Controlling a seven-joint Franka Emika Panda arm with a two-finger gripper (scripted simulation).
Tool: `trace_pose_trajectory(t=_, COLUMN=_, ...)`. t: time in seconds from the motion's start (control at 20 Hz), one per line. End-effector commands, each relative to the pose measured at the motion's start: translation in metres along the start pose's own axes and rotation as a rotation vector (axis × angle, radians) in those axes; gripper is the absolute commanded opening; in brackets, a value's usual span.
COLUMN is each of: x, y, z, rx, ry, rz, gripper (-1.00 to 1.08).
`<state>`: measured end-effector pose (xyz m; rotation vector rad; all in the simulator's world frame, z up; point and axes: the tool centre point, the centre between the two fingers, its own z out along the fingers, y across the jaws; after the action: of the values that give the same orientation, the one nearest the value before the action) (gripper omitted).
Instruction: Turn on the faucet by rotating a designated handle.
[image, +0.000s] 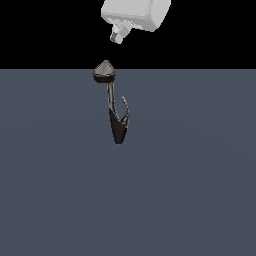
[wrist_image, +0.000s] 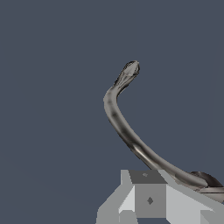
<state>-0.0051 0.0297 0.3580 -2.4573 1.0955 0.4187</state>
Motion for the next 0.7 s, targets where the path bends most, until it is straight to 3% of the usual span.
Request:
trace_pose_trajectory(t=0.0, x=0.019, y=-0.006, z=0.014, rx=0.022, ry=-0.028, rz=0.072, gripper=-1.00)
trace_pose_trajectory(t=0.65, x=0.112, y=-0.021, z=0.093, rx=0.115, ry=-0.171, rz=0.444, gripper=-1.00)
